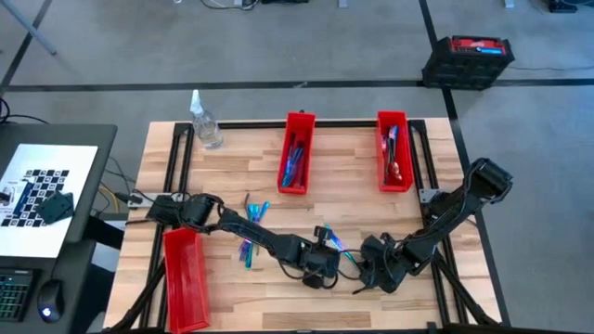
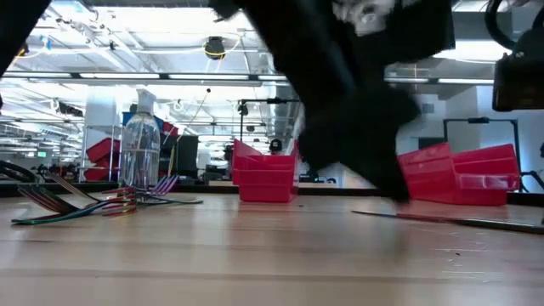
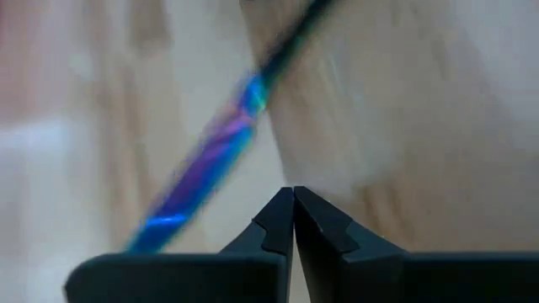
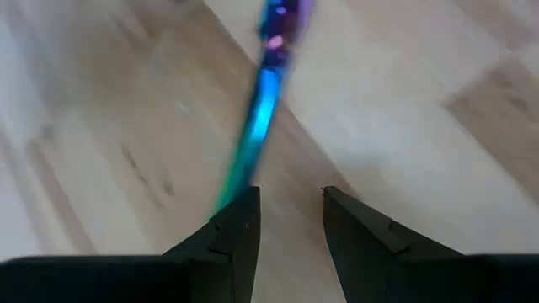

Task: Sort silverware

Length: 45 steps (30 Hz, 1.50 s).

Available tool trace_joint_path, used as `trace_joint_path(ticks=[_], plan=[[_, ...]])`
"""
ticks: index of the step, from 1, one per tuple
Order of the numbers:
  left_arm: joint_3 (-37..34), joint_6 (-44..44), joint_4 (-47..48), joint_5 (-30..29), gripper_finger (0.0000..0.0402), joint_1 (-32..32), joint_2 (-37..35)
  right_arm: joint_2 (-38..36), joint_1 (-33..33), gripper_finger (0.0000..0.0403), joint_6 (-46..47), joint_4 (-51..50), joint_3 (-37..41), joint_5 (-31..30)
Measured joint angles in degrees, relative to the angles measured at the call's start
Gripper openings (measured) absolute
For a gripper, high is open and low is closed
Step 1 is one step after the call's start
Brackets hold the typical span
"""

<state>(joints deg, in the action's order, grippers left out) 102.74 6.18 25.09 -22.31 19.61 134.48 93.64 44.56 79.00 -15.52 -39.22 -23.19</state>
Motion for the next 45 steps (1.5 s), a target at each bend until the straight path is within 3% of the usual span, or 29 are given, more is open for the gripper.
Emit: trace_joint_path(ticks=[10,32,39,45], plan=[[0.13,3.11,-4.94,-1.40,0.0000,-2.21,1.70,1.88,-0.20,0.0118,0.56,8.06,0.09,0.30],[0.06,8.44,-4.08,-1.49,0.0000,-4.68,0.65,0.03,-1.34,0.0118,-2.65,11.29,-0.44,2.36],[0.17,21.54,-3.64,1.07,0.0006,-3.38,-3.20,-7.87,-2.07,0.0118,-0.92,2.38,-0.73,0.38],[0.06,30.80,-3.51,6.36,0.0054,-6.12,-3.17,-9.79,-4.95,0.0118,5.88,-2.56,0.99,-1.83]])
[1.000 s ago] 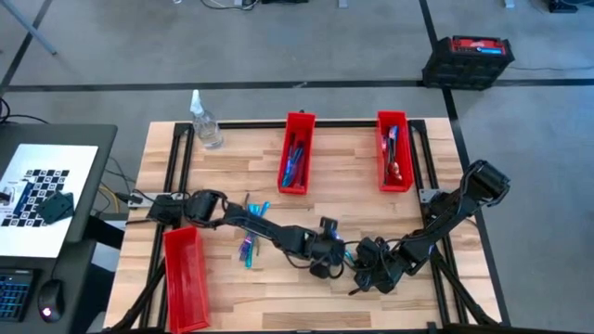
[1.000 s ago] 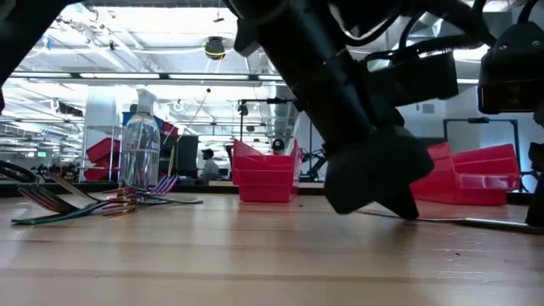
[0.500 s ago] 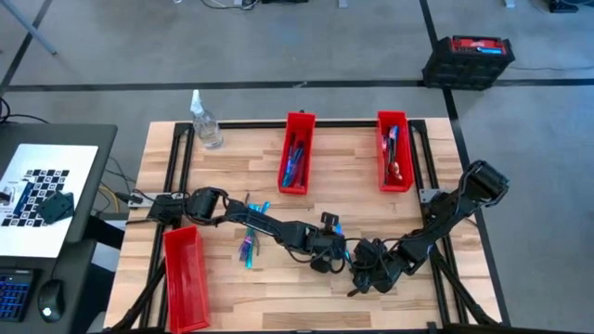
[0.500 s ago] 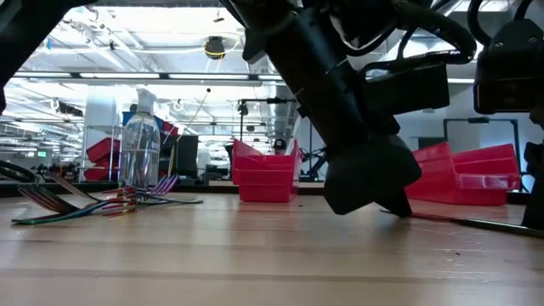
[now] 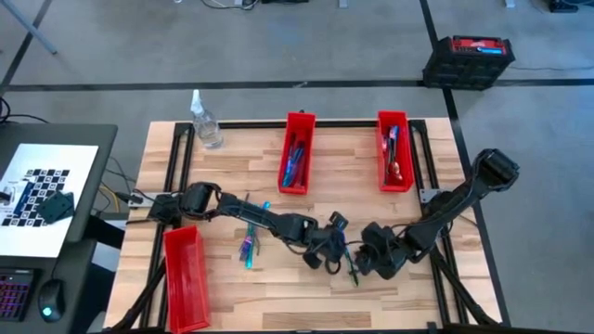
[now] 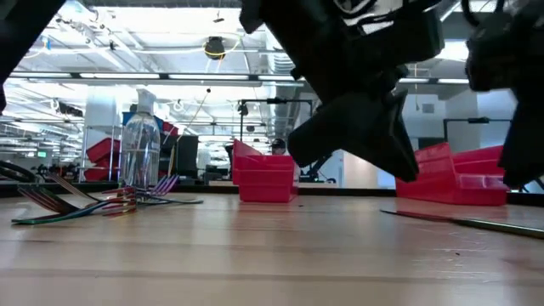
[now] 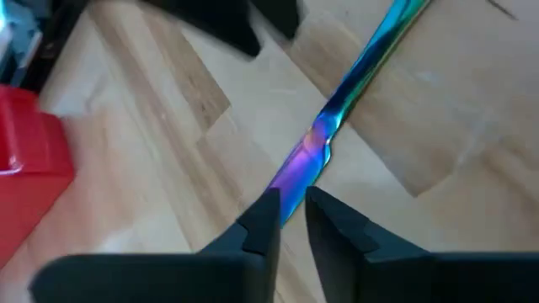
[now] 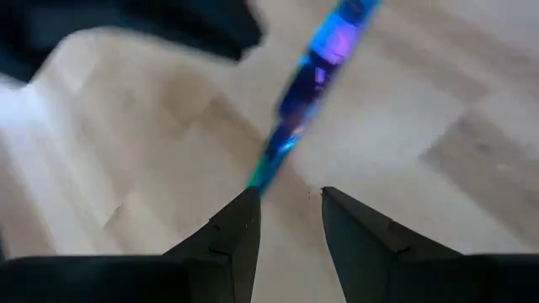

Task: Sort silverware

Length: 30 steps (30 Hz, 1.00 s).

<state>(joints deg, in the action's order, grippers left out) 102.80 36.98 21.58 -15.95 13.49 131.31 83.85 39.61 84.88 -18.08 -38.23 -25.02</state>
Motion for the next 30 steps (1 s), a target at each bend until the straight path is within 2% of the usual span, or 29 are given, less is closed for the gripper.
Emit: trace_joint_path(ticks=[3,6,9,12,20,23,30], plan=[[0.00,2.19,0.56,0.73,0.0081,-1.73,0.00,-0.06,-1.84,0.0118,1.71,5.56,2.73,-0.52],[0.02,4.69,1.84,1.12,0.0099,-3.53,0.00,-0.04,-3.86,0.0118,2.09,15.96,6.98,-0.57],[0.02,6.05,6.30,6.21,0.0105,-5.23,0.00,-0.08,-5.86,0.0118,2.01,25.71,11.17,-0.89],[0.02,5.60,7.50,9.99,0.0105,-6.04,0.04,-0.08,-6.91,0.0118,3.56,29.65,13.73,-2.49],[0.02,7.28,5.50,12.76,0.0096,-6.39,0.04,-0.13,-8.67,0.0115,3.57,35.07,16.39,-2.60],[0.02,6.45,6.68,12.75,0.0095,-6.46,0.04,-0.13,-8.99,0.0094,2.02,36.24,16.39,-2.58],[0.02,3.07,10.62,12.73,0.0095,-6.50,-0.11,-0.15,-10.15,0.0007,0.17,36.09,16.39,-2.49]])
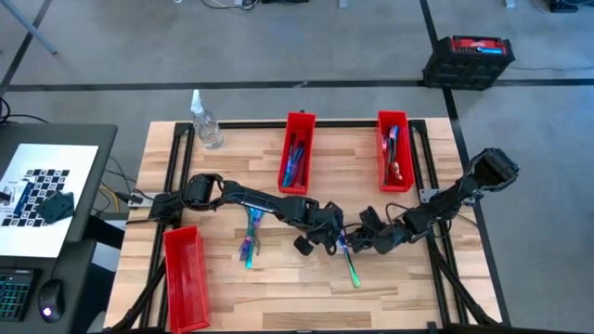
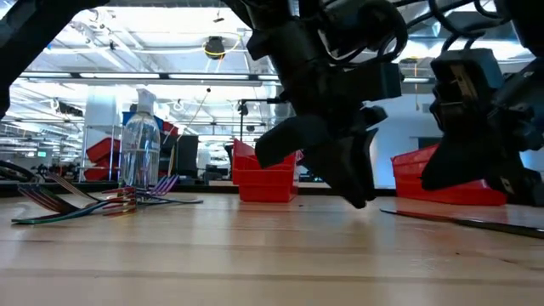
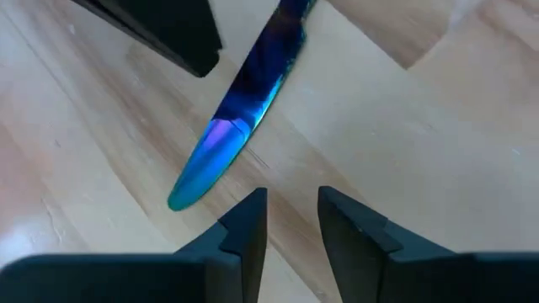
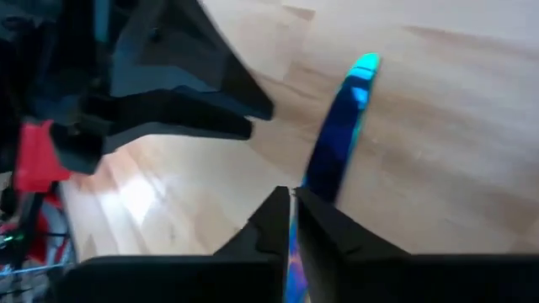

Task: Sort silverware

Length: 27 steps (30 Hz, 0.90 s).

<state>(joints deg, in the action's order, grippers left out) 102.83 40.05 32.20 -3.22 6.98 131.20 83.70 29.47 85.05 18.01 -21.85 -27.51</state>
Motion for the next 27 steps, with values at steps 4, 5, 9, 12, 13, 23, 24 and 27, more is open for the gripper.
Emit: trace_joint_path(ticks=[4,5,9,12,13,23,24,27], plan=[[0.00,-0.37,-1.78,0.00,0.0095,0.00,0.00,0.00,-0.90,0.0003,-1.11,-0.67,0.00,1.11],[0.00,-0.39,-2.74,0.00,0.0095,0.00,0.00,0.02,-1.25,0.0002,-1.42,-0.70,0.02,1.83],[0.00,1.29,-6.06,-0.02,0.0095,0.12,-0.04,2.03,-1.57,0.0001,-1.67,0.21,0.02,3.24],[0.00,4.07,-8.02,-0.06,0.0095,0.15,0.04,4.76,-1.32,0.0000,-1.97,4.57,-0.08,3.82],[0.00,5.00,-8.26,-0.04,0.0095,0.17,0.07,5.68,-1.14,0.0000,-2.21,6.53,-0.19,3.80],[-0.45,8.62,-9.16,-0.07,0.0095,0.17,0.15,7.67,-0.63,0.0000,-2.82,10.04,-0.17,4.08],[-1.12,8.61,-9.87,-0.07,0.0095,0.20,0.15,7.14,-0.63,0.0000,-2.86,9.20,-0.17,4.17],[-2.78,7.62,-10.12,-0.07,0.0095,0.22,0.33,5.83,-0.65,0.0000,-2.59,3.89,-0.11,3.76]])
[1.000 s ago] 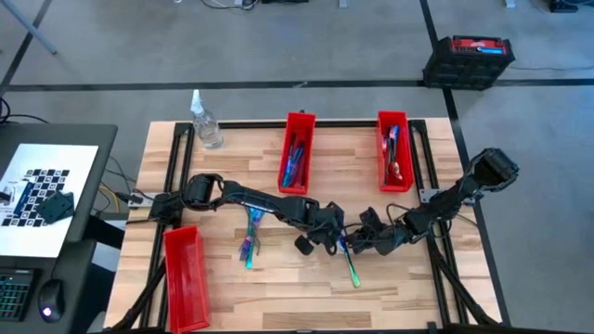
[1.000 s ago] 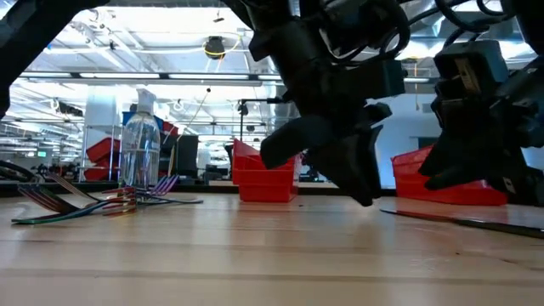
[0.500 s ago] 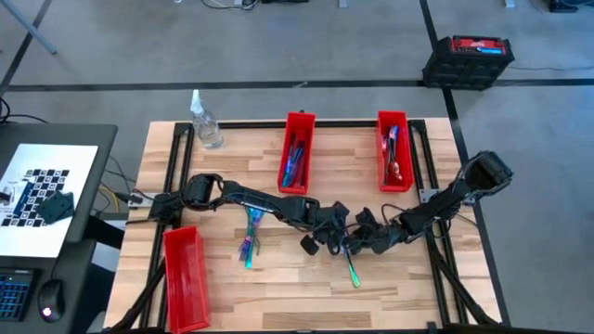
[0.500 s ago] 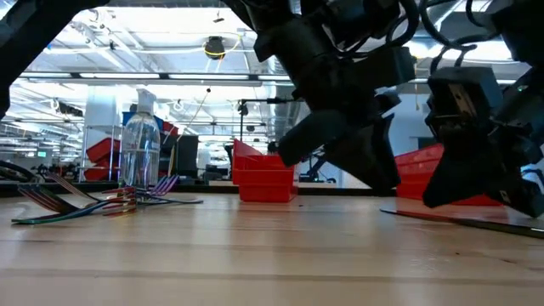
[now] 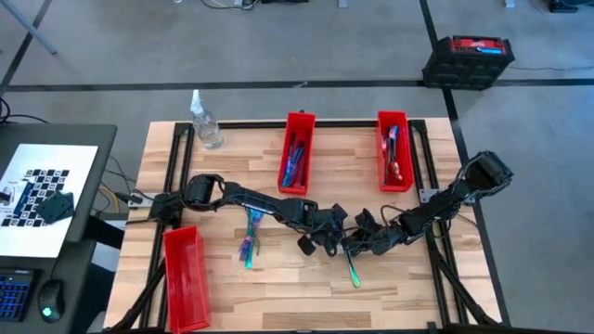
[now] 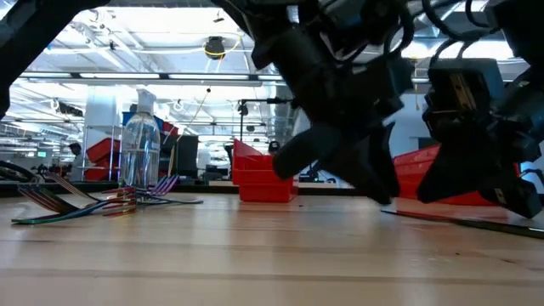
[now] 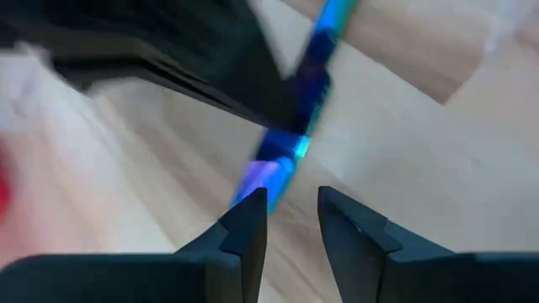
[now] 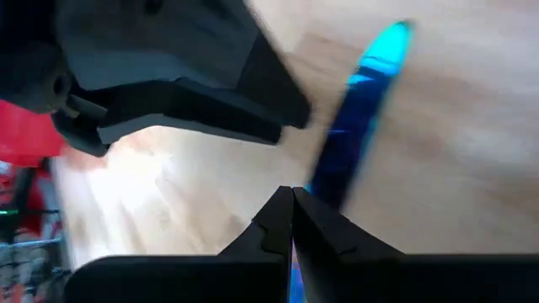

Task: Sort silverware

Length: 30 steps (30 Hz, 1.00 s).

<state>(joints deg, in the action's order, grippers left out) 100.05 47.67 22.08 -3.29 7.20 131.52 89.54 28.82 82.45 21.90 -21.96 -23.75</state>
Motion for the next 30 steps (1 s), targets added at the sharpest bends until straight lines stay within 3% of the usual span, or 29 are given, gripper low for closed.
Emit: trace_joint_path(ticks=[21,30], plan=[[-1.99,-1.42,-6.17,-0.02,0.0095,0.33,-0.02,-0.09,-0.03,0.0000,-0.02,-5.04,-0.07,-0.35],[-1.99,-1.48,-6.57,-0.02,0.0095,0.33,-0.02,1.17,-0.07,0.0000,-1.17,-2.09,0.07,-0.76]])
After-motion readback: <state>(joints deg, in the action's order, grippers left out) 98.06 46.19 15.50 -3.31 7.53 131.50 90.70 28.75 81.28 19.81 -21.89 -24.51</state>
